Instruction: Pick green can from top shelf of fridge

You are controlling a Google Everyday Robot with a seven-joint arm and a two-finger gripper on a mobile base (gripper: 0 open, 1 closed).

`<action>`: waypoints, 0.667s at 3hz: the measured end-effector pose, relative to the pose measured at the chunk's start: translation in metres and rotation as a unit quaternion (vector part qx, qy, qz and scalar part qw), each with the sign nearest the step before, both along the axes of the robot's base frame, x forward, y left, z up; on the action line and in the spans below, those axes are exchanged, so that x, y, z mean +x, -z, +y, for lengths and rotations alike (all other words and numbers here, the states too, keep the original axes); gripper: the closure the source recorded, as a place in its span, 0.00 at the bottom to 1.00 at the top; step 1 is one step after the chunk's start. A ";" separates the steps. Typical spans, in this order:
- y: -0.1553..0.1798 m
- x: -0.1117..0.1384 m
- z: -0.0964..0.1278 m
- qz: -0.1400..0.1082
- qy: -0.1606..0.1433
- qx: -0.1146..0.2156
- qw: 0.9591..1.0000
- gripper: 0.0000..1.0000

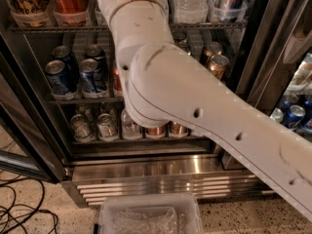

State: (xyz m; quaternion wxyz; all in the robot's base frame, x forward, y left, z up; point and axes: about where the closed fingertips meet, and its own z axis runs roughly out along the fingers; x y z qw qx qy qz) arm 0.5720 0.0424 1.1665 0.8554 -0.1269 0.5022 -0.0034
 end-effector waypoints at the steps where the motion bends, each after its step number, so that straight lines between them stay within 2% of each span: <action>1: -0.026 -0.050 -0.003 -0.051 -0.032 -0.019 0.998 1.00; 2: -0.010 -0.075 0.011 -0.045 -0.100 -0.030 0.994 1.00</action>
Offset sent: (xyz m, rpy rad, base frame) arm -0.1048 0.0303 -0.0235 -0.0750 -0.0330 0.4078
